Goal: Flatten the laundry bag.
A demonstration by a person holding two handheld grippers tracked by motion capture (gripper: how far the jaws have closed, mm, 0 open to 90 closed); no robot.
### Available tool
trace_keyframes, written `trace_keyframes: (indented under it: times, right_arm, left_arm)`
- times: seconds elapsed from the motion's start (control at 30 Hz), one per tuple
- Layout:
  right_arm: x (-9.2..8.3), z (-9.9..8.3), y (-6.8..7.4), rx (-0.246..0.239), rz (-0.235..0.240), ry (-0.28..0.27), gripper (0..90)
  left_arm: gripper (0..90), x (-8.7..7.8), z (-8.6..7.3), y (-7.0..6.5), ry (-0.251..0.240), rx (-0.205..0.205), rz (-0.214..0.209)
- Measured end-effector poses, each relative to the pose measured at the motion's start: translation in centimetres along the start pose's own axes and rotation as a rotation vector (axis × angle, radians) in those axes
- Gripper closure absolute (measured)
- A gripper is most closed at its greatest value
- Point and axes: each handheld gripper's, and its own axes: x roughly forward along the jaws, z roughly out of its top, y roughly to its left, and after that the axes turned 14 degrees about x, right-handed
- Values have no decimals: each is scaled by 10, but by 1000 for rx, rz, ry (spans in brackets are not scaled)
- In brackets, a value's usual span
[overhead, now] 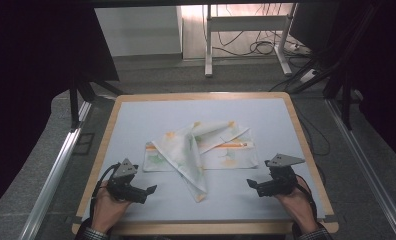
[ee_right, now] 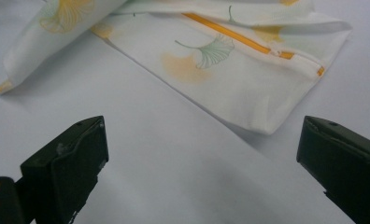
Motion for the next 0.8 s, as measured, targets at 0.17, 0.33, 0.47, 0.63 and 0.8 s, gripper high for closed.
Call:
trace_keyframes:
  times: [0.17,0.33,0.47,0.63,0.8]
  right_arm:
    - [1,1,2,-16,2,-2,26]
    - [5,0,2,-5,7,40,29]
    - [6,0,3,-12,1,39,29]
    - [7,0,3,-18,4,45,29]
    - [8,0,3,-18,-6,54,31]
  left_arm:
    - [0,2,1,-2,20,16,9]
    - [0,3,1,0,42,22,3]
    - [1,3,1,0,49,23,5]
    - [0,5,2,-2,67,44,14]
    - [0,7,5,-6,74,73,20]
